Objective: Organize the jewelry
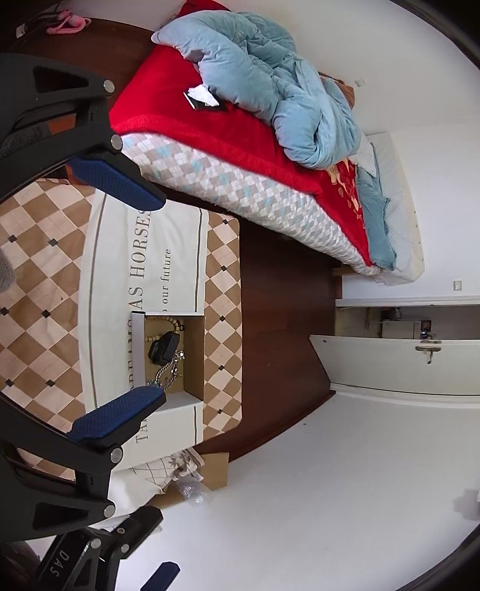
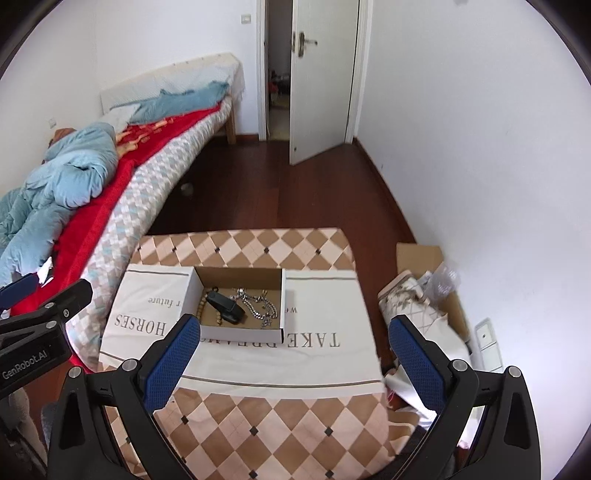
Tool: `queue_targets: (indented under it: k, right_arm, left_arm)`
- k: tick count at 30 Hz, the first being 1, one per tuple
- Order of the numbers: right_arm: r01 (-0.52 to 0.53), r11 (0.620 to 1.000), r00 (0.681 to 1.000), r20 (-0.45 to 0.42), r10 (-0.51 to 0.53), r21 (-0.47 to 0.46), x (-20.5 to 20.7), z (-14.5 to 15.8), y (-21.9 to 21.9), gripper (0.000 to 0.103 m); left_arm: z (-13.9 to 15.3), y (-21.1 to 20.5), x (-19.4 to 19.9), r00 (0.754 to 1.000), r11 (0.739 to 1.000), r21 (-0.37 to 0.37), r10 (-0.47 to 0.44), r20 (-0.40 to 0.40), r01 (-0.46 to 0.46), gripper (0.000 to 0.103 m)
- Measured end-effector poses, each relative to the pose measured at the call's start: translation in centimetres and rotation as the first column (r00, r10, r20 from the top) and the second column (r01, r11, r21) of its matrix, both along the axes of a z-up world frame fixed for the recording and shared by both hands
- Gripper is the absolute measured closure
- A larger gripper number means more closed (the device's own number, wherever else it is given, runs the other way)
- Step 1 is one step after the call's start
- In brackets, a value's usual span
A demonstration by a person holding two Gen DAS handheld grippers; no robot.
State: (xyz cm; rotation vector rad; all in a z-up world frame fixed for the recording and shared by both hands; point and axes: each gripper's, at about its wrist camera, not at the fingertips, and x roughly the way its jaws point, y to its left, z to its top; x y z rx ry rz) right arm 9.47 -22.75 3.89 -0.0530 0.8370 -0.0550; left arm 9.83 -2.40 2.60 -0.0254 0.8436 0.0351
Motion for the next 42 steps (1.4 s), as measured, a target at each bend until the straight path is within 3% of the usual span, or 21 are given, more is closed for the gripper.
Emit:
queue_targets:
  k: [10, 21, 36, 42]
  right_arm:
    - [0.002, 1.0, 0.997, 0.078, -0.001, -0.009, -5.4, 4.7, 0.1, 0.0]
    - [0.013, 1.0, 0.996, 0.091, -0.014, 0.006, -8.7, 6.7, -0.4, 0.0]
    - [0.03, 0.999, 0.995, 0.101, -0.027, -0.036, -4.4, 7.3, -0.5, 0.0]
    - [0.04, 0.998, 0.996, 0.078, -0.036, -0.048, -1.4, 6.0, -0.3, 0.0]
  left_arm:
    - [3.2, 0.0, -4.8, 1.0, 1.0, -0.017, -0.006, 0.021, 0.006, 0.006]
    - [4.9, -0.4, -7.1, 1.0, 0.999, -0.028, -0.017, 0.025, 0.017, 0.006]
    - [5.2, -0.4, -2.9, 1.0, 0.999, -0.013, 0.029, 0.0, -0.029, 0.006]
    - [4.3, -0.3, -0.6, 0.999, 0.999, -0.002, 0.047, -0.02, -0.047, 0.006]
